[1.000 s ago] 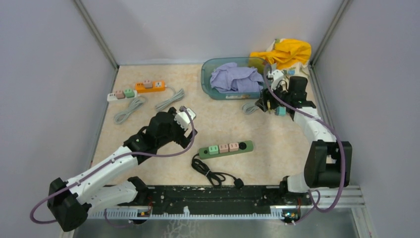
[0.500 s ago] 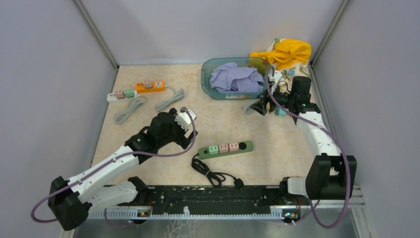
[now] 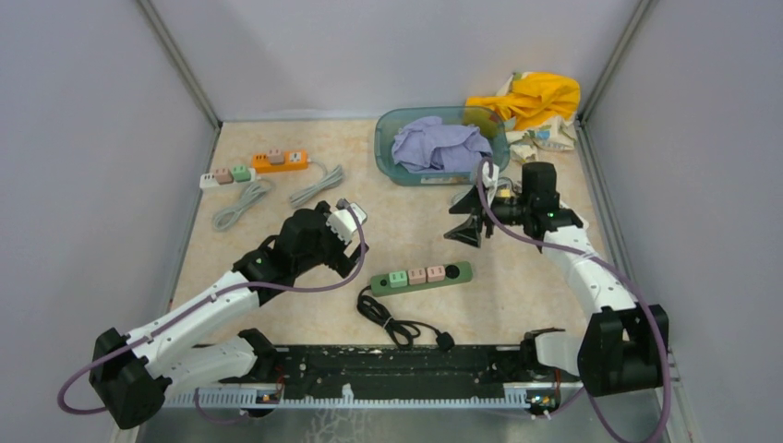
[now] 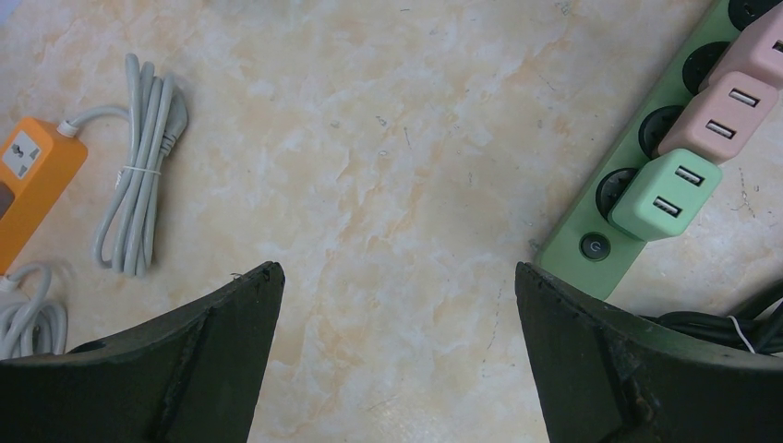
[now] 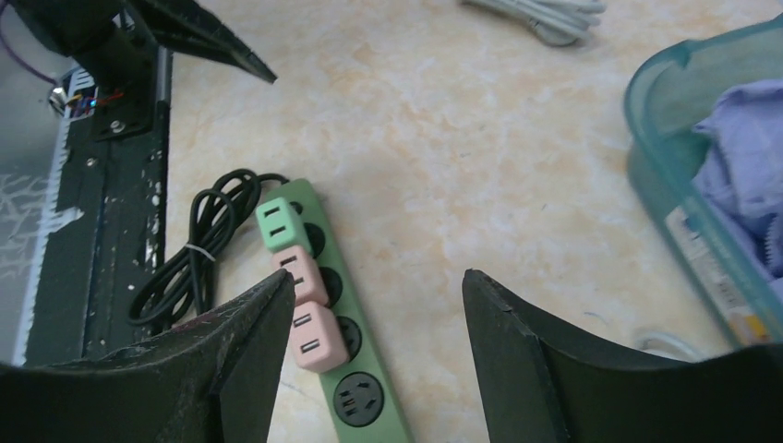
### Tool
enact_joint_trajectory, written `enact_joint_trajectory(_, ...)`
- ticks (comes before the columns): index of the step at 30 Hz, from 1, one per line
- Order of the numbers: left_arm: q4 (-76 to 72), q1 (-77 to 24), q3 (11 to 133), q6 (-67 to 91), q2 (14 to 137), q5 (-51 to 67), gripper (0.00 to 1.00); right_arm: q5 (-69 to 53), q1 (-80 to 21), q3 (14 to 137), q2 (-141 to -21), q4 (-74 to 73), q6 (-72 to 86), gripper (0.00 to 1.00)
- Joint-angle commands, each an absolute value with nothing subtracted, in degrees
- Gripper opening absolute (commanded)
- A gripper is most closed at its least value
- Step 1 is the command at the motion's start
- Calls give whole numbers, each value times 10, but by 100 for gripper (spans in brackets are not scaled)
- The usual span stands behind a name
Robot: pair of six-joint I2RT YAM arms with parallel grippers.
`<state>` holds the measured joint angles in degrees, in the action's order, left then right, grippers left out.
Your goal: Pull the plug off the socket
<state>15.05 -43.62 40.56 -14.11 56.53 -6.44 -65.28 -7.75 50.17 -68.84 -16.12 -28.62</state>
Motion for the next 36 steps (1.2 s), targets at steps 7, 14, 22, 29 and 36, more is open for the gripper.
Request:
enact_joint_trajectory(7, 144, -429, 402, -149, 572, -65, 100, -707, -81, 457, -673, -152, -362, 68)
enact_joint_trajectory(14, 144, -427, 402, -150, 577, -65, 100, -689, -86, 456, -670, -186, -411, 69)
enact_joint_trajectory(22, 145, -426, 403, -150, 577, -65, 100, -676, -96, 455, -671, -211, -448, 69)
enact_joint_trajectory(29, 146, -426, 403, -150, 578, -65, 100, -662, -106, 455, -674, -230, -479, 69)
enact_joint_trajectory(36, 146, -426, 403, -150, 577, -64, 100, -653, -121, 457, -679, -253, -510, 69)
